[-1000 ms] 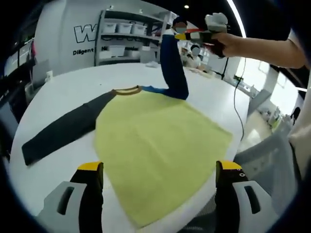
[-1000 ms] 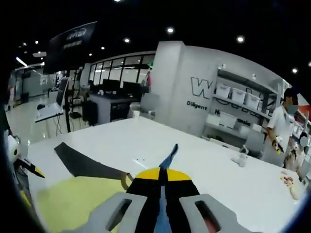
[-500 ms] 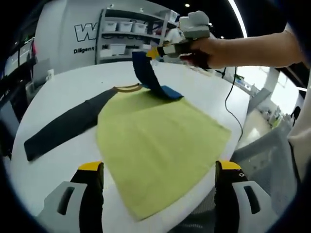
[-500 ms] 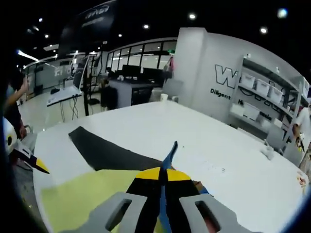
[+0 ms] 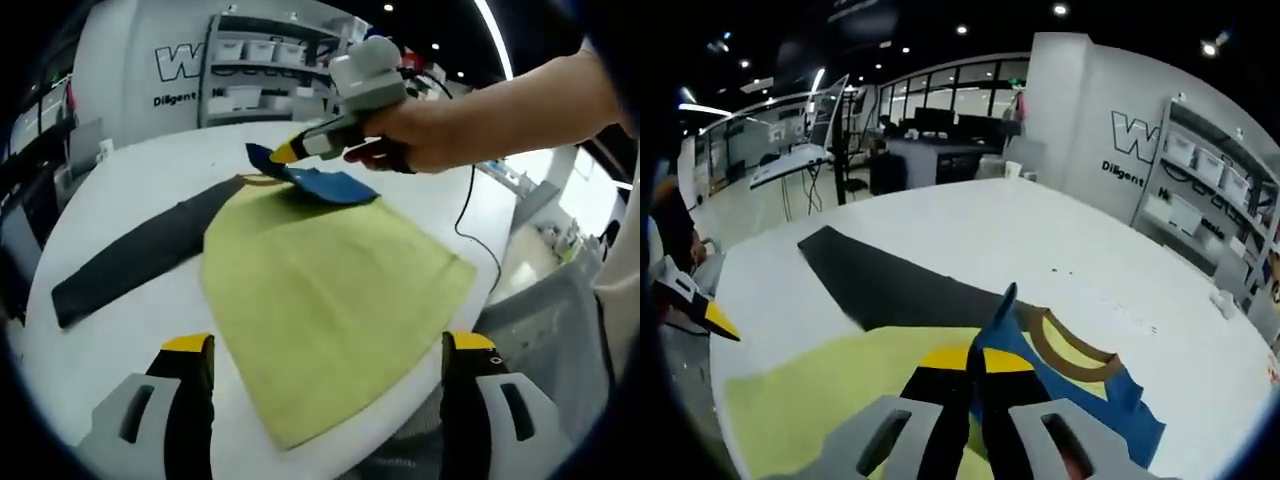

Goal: Fold the garment on the visible template until the final outline fits inside the template.

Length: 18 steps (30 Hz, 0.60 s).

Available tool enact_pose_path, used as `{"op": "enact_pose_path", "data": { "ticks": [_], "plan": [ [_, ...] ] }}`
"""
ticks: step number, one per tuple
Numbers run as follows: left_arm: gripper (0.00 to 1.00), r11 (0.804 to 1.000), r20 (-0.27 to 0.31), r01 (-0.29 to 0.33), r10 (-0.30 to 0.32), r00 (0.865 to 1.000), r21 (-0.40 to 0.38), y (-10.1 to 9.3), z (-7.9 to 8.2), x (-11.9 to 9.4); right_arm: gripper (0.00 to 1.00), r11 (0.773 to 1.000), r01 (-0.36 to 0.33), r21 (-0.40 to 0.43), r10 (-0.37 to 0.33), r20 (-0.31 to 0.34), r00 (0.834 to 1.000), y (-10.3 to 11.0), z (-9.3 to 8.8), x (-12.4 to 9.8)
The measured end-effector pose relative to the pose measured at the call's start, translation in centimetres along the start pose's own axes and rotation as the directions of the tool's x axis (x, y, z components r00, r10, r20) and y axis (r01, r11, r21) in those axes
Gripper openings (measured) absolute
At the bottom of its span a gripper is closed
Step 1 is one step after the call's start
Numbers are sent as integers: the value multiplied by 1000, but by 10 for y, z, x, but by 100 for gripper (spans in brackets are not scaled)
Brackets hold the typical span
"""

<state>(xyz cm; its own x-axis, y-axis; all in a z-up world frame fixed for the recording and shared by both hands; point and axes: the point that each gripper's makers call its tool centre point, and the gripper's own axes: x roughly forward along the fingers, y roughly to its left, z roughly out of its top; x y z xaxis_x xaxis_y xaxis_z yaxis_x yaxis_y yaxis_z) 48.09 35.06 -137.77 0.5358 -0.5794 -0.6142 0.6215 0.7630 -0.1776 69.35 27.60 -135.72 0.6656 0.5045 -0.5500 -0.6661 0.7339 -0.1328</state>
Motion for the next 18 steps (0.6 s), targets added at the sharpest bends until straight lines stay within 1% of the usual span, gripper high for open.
{"op": "enact_pose_path", "data": {
  "ticks": [4, 8, 14, 18],
  "plan": [
    [96, 1000, -1, -3, 3, 1000, -4, 1, 0, 1, 0, 999, -41, -4, 41, -7, 999, 18, -2, 7],
    [96, 1000, 0, -10, 10, 1000, -9, 4, 2, 1, 0, 998, -62, -14, 61, -13, 998, 26, -3, 13],
    [96, 1000, -2, -17, 17, 1000, -13, 7, 0, 0, 0, 996, -90, -19, 90, -42, 995, 35, -13, 19],
    [96, 1000, -3, -18, 17, 1000, -13, 8, 1, 0, 0, 990, -137, -31, 135, -42, 990, 46, -11, 22]
  ]
}}
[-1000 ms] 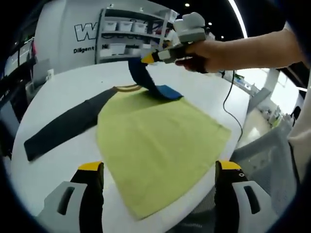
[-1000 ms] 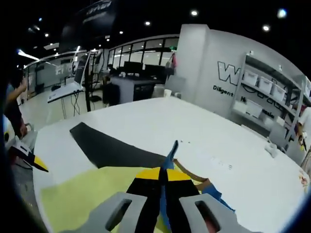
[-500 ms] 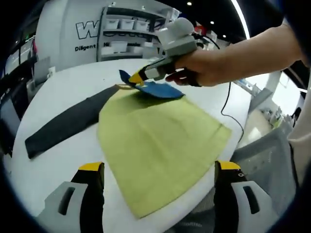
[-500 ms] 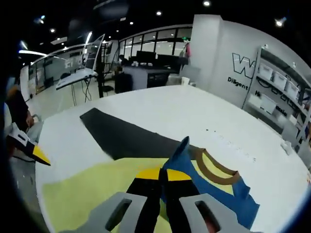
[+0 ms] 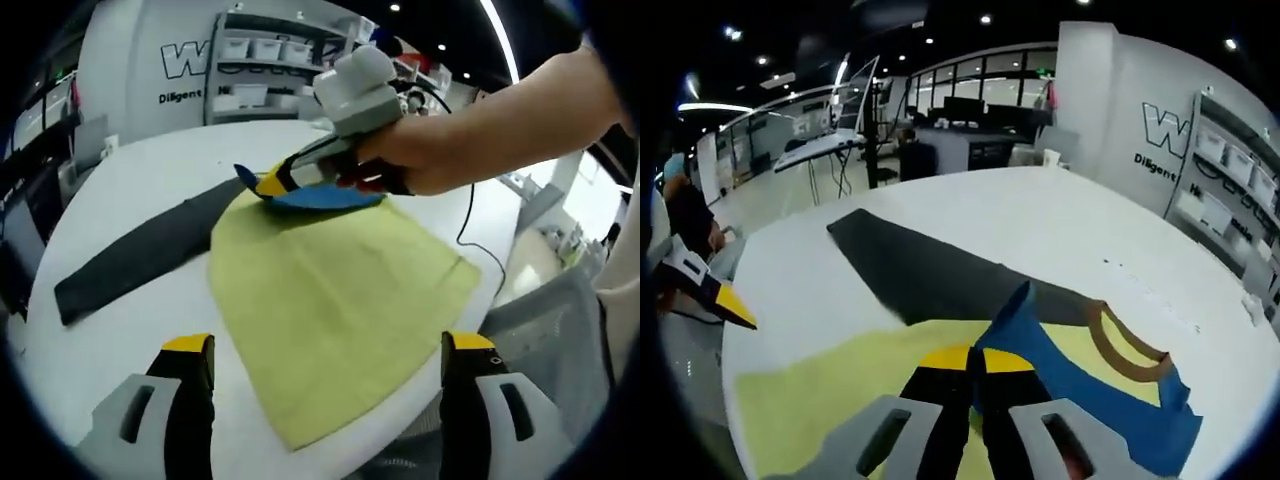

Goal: Fold the garment on the visible template until the final outline fits inside the template.

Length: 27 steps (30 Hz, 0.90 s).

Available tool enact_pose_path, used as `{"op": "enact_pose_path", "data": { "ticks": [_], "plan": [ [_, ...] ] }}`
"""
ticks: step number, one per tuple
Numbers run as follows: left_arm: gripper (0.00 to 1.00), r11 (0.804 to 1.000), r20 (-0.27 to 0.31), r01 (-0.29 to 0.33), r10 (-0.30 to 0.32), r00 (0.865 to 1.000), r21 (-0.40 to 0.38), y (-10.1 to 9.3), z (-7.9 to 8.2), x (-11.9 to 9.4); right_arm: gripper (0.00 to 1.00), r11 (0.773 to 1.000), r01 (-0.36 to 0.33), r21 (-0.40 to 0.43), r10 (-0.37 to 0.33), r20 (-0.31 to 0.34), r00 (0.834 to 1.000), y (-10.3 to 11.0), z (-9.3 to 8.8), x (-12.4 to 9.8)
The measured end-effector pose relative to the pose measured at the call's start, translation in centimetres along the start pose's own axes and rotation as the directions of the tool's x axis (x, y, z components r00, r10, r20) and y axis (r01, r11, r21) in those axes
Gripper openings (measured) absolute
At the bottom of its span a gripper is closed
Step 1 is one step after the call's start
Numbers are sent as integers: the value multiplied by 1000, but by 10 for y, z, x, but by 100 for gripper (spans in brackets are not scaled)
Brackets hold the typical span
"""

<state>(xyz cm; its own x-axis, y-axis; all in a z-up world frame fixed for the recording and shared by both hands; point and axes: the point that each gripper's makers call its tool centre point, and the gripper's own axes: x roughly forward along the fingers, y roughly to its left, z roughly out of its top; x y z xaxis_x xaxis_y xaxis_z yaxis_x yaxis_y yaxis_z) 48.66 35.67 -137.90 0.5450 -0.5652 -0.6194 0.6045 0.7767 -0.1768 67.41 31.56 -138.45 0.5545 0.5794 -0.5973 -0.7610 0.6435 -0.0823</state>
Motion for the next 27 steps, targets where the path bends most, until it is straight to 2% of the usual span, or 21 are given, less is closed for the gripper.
{"op": "enact_pose_path", "data": {
  "ticks": [4, 5, 6, 7, 9, 16, 22, 27],
  "plan": [
    [96, 1000, -3, -1, 1, 1000, -2, 2, 0, 0, 0, 1000, -20, 5, 20, 11, 1000, 3, 2, 1],
    [96, 1000, -2, -3, 2, 1000, -3, 3, 1, 0, 0, 997, -58, 55, 57, 20, 998, 10, 1, 2],
    [96, 1000, -1, -3, 3, 1000, -3, 4, 2, 0, 6, 993, -82, 83, 82, -2, 997, 13, -3, 0],
    [96, 1000, 2, -3, 3, 1000, -4, 5, 3, -1, 14, 996, -68, 50, 69, -1, 998, 10, -3, 0],
    [96, 1000, 4, -3, 3, 1000, -2, 7, 3, -1, 24, 992, -109, 69, 107, 32, 994, 19, 0, -7],
    [96, 999, 16, -13, 13, 1000, -33, 23, 3, -2, 23, 990, -116, 82, 111, 71, 991, 17, -7, -46],
    [93, 989, 33, -66, 71, 997, -129, 66, 6, -6, 23, 991, -92, 97, 83, 85, 993, 8, -20, -76],
    [90, 957, 51, -139, 157, 986, -254, 118, 8, -13, 23, 992, -59, 115, 48, 101, 994, 4, -25, -98]
  ]
}}
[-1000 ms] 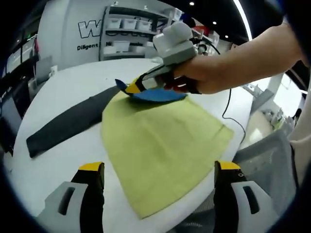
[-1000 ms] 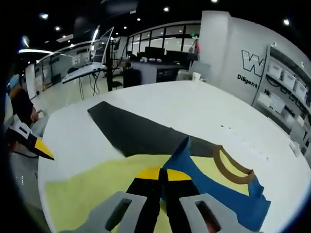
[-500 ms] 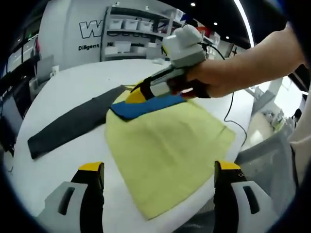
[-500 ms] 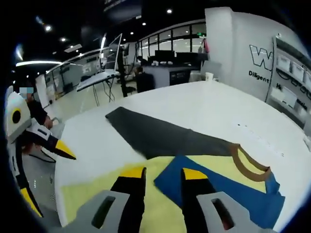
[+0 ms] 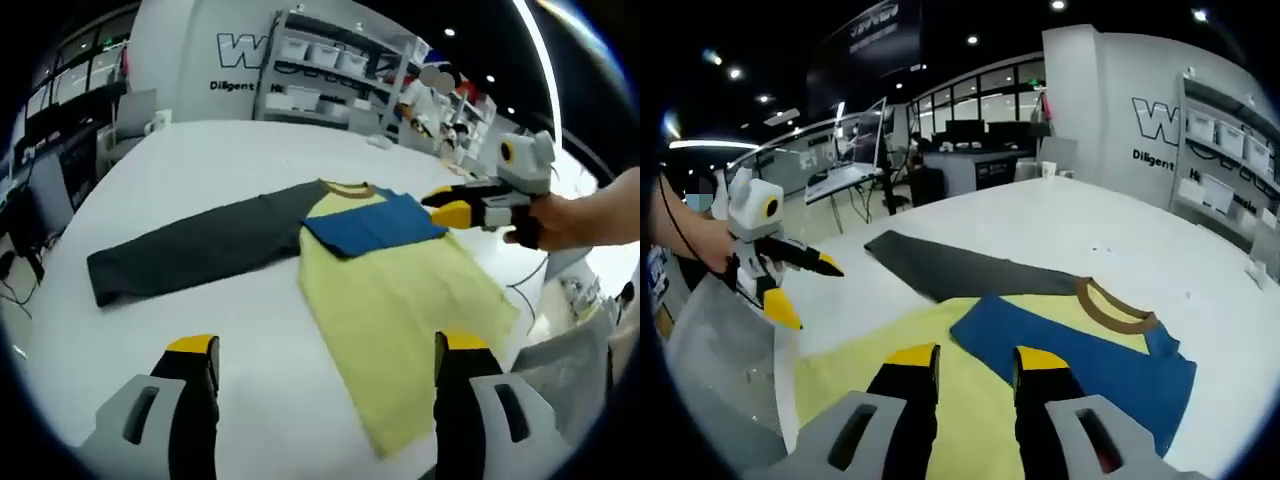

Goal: Fold the garment on the visible template until the final outline fits inside the template.

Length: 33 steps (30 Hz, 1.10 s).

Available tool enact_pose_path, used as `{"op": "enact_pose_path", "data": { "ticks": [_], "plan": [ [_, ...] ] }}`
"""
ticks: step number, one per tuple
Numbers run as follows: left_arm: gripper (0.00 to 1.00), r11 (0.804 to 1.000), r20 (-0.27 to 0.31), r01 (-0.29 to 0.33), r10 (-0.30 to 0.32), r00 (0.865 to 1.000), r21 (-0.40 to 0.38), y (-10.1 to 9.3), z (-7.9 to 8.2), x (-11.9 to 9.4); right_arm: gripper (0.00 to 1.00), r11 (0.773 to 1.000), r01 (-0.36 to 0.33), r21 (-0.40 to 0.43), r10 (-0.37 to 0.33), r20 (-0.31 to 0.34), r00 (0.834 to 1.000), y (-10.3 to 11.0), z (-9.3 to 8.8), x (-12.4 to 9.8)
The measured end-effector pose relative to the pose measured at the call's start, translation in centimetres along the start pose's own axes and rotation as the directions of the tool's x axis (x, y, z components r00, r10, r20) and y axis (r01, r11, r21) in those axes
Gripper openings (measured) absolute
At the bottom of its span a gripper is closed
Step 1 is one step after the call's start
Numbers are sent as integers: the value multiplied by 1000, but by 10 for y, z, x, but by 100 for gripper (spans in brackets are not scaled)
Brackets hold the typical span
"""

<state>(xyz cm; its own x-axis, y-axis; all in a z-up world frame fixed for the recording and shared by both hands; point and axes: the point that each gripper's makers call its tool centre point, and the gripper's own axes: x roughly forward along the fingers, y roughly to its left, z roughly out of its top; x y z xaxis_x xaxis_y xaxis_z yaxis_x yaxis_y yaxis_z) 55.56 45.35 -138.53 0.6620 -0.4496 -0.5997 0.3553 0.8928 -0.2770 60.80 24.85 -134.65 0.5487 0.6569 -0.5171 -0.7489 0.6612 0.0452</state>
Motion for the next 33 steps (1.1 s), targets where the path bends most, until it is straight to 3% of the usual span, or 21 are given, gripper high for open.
{"op": "enact_pose_path", "data": {
  "ticks": [5, 11, 16, 22, 25, 31, 33],
  "plan": [
    [87, 994, 49, -57, 62, 997, -96, 45, 15, -1, 24, 1000, 27, 7, -27, 12, 1000, -1, -5, -22],
    [83, 976, 94, -87, 107, 990, -198, 75, 23, -2, 24, 999, 45, 13, -45, 22, 999, 2, -8, -43],
    [83, 936, 139, -87, 142, 980, -342, 100, 29, -1, 24, 998, 61, 22, -62, 33, 998, 0, -8, -58],
    [78, 890, 173, -87, 182, 968, -448, 128, 35, 5, 24, 996, 83, 27, -84, 37, 996, -4, -10, -71],
    [71, 871, 187, -57, 168, 968, -487, 129, 38, 9, 23, 995, 91, 27, -92, 33, 995, -6, -11, -75],
    [61, 821, 191, -72, 216, 957, -566, 144, 42, 18, 23, 994, 104, 26, -105, 32, 994, -12, -11, -78],
    [53, 807, 193, -86, 241, 951, -584, 150, 42, 17, 22, 994, 106, 21, -107, 31, 994, -12, -9, -78]
  ]
}}
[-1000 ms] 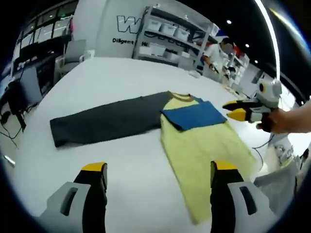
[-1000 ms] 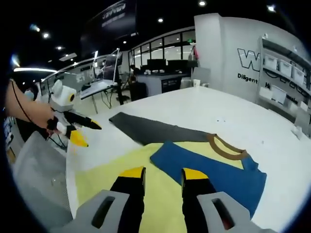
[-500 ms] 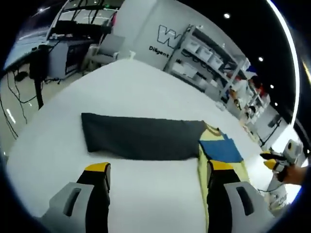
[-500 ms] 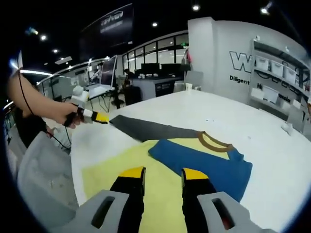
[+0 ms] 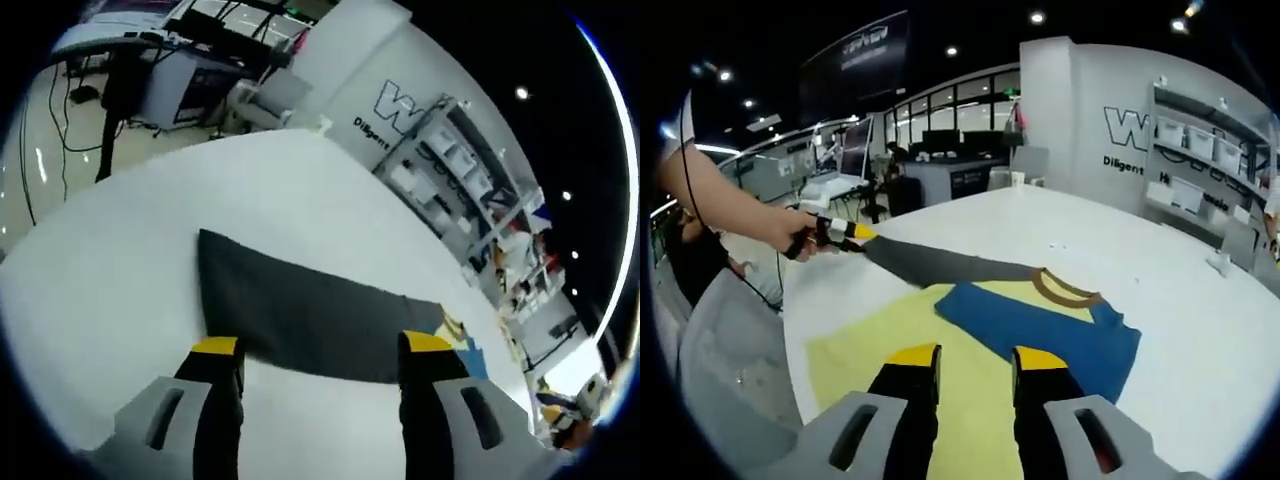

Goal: Fold the garment on the visible template until the final outline fits inside the template.

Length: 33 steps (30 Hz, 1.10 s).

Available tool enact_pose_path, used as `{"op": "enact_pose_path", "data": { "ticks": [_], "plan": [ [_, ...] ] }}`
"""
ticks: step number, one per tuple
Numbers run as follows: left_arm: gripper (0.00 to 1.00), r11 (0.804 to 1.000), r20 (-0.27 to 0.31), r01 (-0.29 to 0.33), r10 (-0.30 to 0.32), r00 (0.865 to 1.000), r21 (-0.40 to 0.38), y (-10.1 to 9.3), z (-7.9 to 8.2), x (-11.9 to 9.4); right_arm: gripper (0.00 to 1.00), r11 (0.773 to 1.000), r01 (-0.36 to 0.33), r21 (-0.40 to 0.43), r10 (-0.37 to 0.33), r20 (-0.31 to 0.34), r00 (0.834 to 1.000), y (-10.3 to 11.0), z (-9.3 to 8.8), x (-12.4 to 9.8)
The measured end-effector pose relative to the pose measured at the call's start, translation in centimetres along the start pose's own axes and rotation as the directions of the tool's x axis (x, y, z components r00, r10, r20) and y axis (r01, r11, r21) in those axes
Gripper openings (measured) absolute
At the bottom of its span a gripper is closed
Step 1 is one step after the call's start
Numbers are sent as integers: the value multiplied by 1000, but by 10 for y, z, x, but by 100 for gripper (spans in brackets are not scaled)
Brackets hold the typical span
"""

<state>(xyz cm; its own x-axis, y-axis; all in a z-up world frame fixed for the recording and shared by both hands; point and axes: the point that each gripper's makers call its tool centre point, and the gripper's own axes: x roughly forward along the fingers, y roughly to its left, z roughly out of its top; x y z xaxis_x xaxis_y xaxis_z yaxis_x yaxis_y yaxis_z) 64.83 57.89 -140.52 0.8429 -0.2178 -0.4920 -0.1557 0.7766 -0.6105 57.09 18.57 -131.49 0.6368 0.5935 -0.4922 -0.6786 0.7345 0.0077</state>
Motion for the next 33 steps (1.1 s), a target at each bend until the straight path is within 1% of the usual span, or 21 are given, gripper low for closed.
{"op": "enact_pose_path", "data": {
  "ticks": [3, 4, 6, 8, 9, 10, 11, 13, 15, 16, 17, 18, 19, 21, 23, 25, 27, 28, 30, 32, 33],
  "plan": [
    [33, 996, 15, -70, 70, 997, -55, 19, 6, 1, 22, 1000, 0, -4, 0, 1, 1000, 0, 2, 0],
    [27, 996, 22, -77, 78, 997, -42, 21, 8, 0, 22, 1000, -1, -8, 1, 0, 1000, 0, 2, 0],
    [13, 993, 53, -116, 114, 992, 23, 25, 16, -2, 21, 1000, 0, -7, 0, 1, 1000, -1, 2, 1],
    [2, 993, 71, -112, 109, 991, 34, 21, 22, -3, 21, 1000, 1, -8, -1, -3, 1000, -2, 2, 1],
    [0, 992, 79, -115, 110, 991, 58, 19, 25, -2, 20, 1000, 0, -9, 0, -3, 1000, -2, 2, 1],
    [0, 986, 92, -123, 113, 989, 114, 17, 30, -1, 20, 1000, 0, -8, 0, -3, 1000, -2, 2, 1],
    [0, 985, 85, -102, 90, 992, 139, 11, 30, 0, 20, 1000, 0, -11, 0, -3, 1000, -2, 2, 1],
    [0, 979, 90, -95, 79, 993, 181, 2, 34, 4, 20, 1000, 0, -10, 0, 0, 1000, -3, 3, 1],
    [0, 944, 81, -55, 30, 996, 325, -16, 34, 10, 19, 1000, 0, -13, 0, 0, 1000, -3, 4, 1],
    [0, 930, 65, -30, 7, 998, 367, -25, 31, 13, 19, 1000, -1, -13, 1, 1, 1000, -3, 4, 0],
    [0, 919, 32, 18, -33, 999, 393, -39, 24, 18, 19, 1000, 0, -12, 0, 0, 1000, -3, 4, 0],
    [0, 899, 14, 57, -70, 997, 434, -51, 20, 21, 19, 1000, 0, -12, 0, 0, 1000, -4, 4, 0],
    [0, 876, -26, 101, -101, 995, 472, -64, 10, 26, 19, 1000, 0, -12, 0, -2, 1000, -4, 3, -1],
    [0, 869, -120, 162, -119, 986, 467, -75, -13, 35, 19, 1000, 1, -10, -1, -5, 1000, -5, 2, -2],
    [0, 862, -137, 161, -107, 985, 481, -76, -21, 38, 19, 1000, 2, -8, -2, -8, 1000, -5, 1, -3],
    [1, 860, -177, 174, -99, 979, 481, -77, -37, 41, 19, 1000, 3, -7, -3, -9, 1000, -6, 1, -3],
    [10, 874, -224, 172, -75, 972, 454, -73, -53, 40, 19, 1000, 5, -4, -5, -6, 1000, -6, 2, -4],
    [18, 872, -233, 181, -79, 969, 456, -73, -58, 40, 19, 1000, 7, -5, -7, -6, 1000, -7, 2, -4],
    [27, 861, -235, 181, -74, 969, 475, -75, -64, 34, 19, 1000, 10, 1, -10, -2, 1000, -8, 2, -4],
    [21, 854, -216, 163, -61, 974, 495, -74, -58, 30, 18, 1000, 11, 1, -11, -4, 1000, -8, 1, -4],
    [19, 858, -195, 144, -53, 979, 492, -73, -52, 29, 18, 1000, 10, 4, -10, -3, 1000, -8, 0, -4]
  ]
}}
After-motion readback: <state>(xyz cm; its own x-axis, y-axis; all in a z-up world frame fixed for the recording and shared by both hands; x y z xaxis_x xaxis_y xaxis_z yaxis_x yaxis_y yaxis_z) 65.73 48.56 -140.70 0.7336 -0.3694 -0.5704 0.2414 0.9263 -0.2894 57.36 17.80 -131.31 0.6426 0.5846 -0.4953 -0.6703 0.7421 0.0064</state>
